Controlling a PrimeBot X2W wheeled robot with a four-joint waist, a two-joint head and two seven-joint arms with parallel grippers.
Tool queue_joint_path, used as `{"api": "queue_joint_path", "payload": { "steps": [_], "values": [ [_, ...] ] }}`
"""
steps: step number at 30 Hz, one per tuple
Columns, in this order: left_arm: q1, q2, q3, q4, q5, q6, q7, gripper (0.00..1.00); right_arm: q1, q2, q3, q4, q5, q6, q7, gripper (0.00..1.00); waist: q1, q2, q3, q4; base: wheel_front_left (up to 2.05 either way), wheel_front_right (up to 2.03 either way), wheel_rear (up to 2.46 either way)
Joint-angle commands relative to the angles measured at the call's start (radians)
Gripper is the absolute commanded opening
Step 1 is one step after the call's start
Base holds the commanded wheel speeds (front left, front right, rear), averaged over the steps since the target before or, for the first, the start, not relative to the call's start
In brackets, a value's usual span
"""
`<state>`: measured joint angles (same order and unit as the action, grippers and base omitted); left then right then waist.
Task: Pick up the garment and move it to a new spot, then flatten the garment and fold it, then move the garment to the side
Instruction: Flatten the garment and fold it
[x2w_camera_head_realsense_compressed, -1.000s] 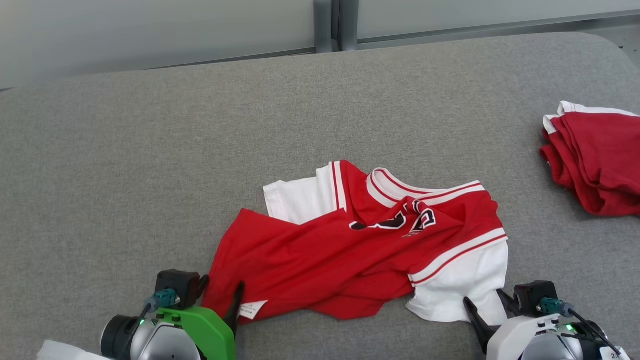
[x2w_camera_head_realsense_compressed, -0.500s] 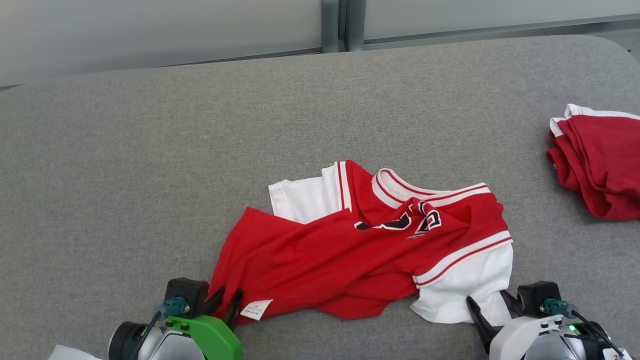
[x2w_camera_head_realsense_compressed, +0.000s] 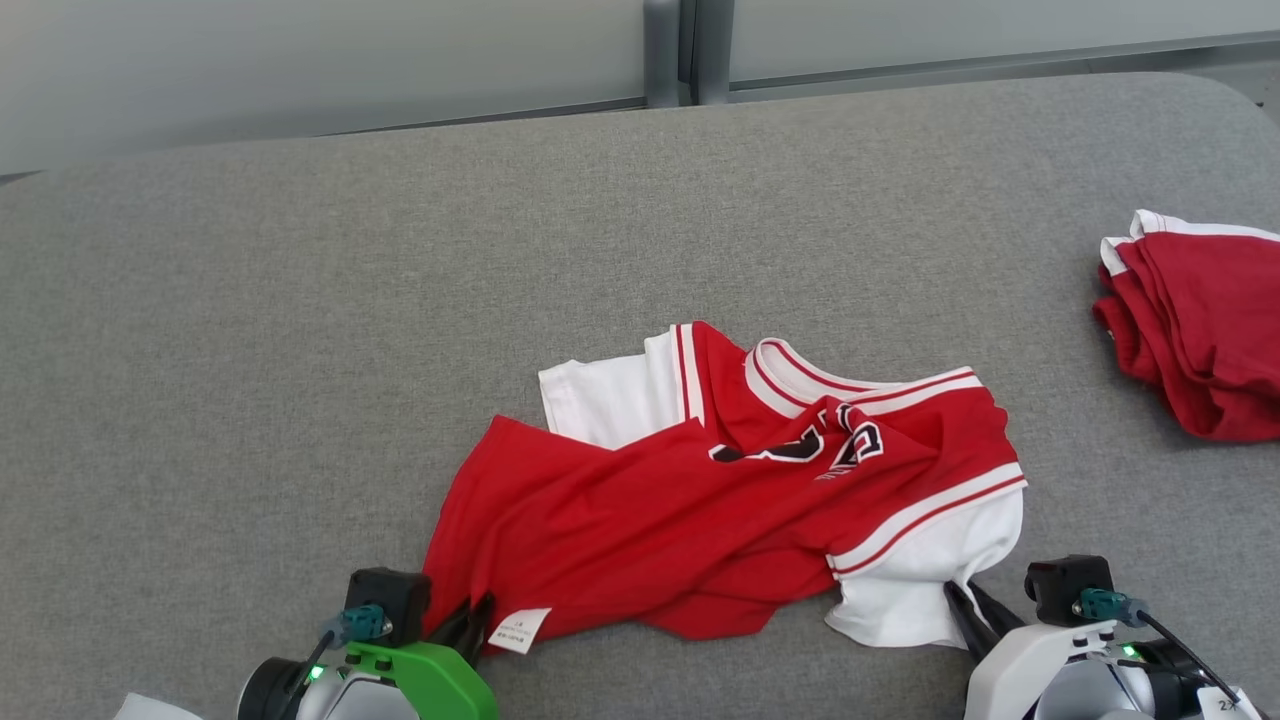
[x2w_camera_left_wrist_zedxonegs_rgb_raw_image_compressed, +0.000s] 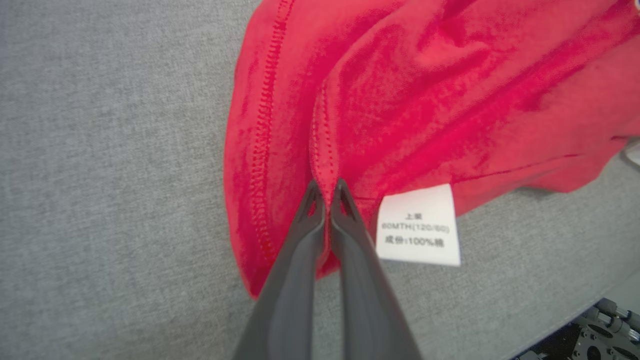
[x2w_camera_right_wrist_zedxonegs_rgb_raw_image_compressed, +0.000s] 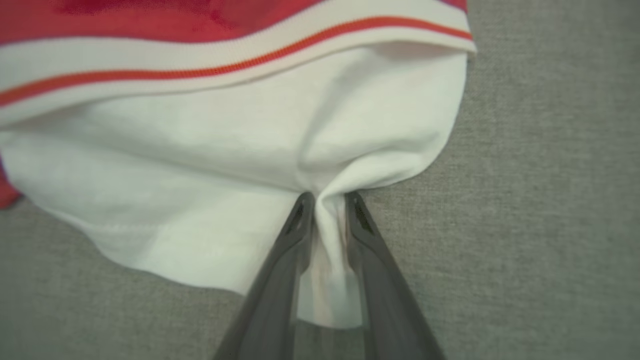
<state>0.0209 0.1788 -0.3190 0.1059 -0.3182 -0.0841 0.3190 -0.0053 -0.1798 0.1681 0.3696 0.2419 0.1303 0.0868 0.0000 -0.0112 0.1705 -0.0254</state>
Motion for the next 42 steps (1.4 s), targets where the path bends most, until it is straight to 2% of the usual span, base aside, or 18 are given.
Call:
{"api": "queue_joint_path", "payload": {
  "steps": [1, 7, 15, 16, 23, 27, 30, 34, 35, 36, 39, 42],
  "values": [
    [-0.001, -0.001, 0.003, -0.003, -0.013, -0.005, 0.000, 0.00, 0.014, 0.011, 0.035, 0.047, 0.031, 0.001, 0.039, 0.00, 0.0000, 0.0112, -0.003, 0.001, 0.00, 0.00, 0.00],
    [0.005, -0.014, 0.033, -0.072, -0.090, -0.012, 0.007, 0.00, -0.023, -0.020, 0.011, -0.040, 0.144, 0.000, 0.000, 0.00, 0.0000, 0.0112, -0.026, -0.002, 0.00, 0.00, 0.00],
    [0.014, 0.011, 0.086, -0.300, -0.237, -0.023, 0.091, 0.00, -0.059, -0.059, -0.131, -0.317, 0.323, 0.000, 0.022, 0.00, 0.0000, 0.0112, -0.084, -0.021, 0.00, 0.00, 0.00],
    [0.014, 0.011, 0.086, -0.300, -0.237, -0.023, 0.091, 0.00, -0.059, -0.059, -0.131, -0.317, 0.323, 0.000, 0.022, 0.00, 0.0000, 0.0112, -0.084, -0.021, 0.00, 0.00, 0.00],
    [-0.016, 0.065, 0.164, -0.556, -0.378, -0.016, 0.213, 0.00, -0.080, -0.077, -0.292, -0.626, 0.490, 0.001, 0.137, 0.00, 0.0000, 0.0112, -0.131, -0.032, 0.00, 0.00, 0.00],
    [-0.071, 0.094, 0.220, -0.682, -0.465, 0.012, 0.296, 0.00, -0.141, -0.078, -0.375, -0.756, 0.548, 0.001, 0.222, 0.00, 0.0000, 0.0112, -0.134, -0.041, 0.00, 0.00, 0.00],
    [-0.198, 0.153, 0.277, -0.755, -0.510, 0.047, 0.395, 0.00, -0.275, -0.096, -0.434, -0.840, 0.592, 0.001, 0.325, 0.00, 0.0000, 0.0112, -0.097, -0.045, 0.00, 0.00, 0.00],
    [-0.407, 0.215, 0.319, -0.733, -0.538, 0.084, 0.491, 0.00, -0.476, -0.086, -0.471, -0.862, 0.607, 0.001, 0.428, 0.00, 0.0000, 0.0112, -0.021, -0.040, 0.00, 0.00, 0.00],
    [-0.407, 0.215, 0.319, -0.733, -0.538, 0.084, 0.491, 0.00, -0.476, -0.086, -0.471, -0.862, 0.607, 0.001, 0.428, 0.00, 0.0000, 0.0112, -0.021, -0.040, 0.00, 0.00, 0.00],
    [-0.536, 0.236, 0.323, -0.693, -0.534, 0.098, 0.529, 0.00, -0.596, -0.070, -0.477, -0.840, 0.602, 0.001, 0.485, 0.00, 0.0000, 0.0112, 0.038, -0.036, 0.00, 0.00, 0.00],
    [-0.749, 0.261, 0.291, -0.593, -0.512, 0.108, 0.576, 0.00, -0.790, -0.044, -0.484, -0.767, 0.554, 0.001, 0.557, 0.00, 0.0000, 0.0112, 0.157, -0.021, 0.00, 0.00, 0.00],
    [-0.966, 0.244, 0.249, -0.450, -0.460, 0.100, 0.559, 0.00, -0.988, -0.019, -0.468, -0.664, 0.473, 0.001, 0.595, 0.00, 0.0000, 0.0112, 0.266, 0.000, 0.00, 0.00, 0.00]
  ]
}}
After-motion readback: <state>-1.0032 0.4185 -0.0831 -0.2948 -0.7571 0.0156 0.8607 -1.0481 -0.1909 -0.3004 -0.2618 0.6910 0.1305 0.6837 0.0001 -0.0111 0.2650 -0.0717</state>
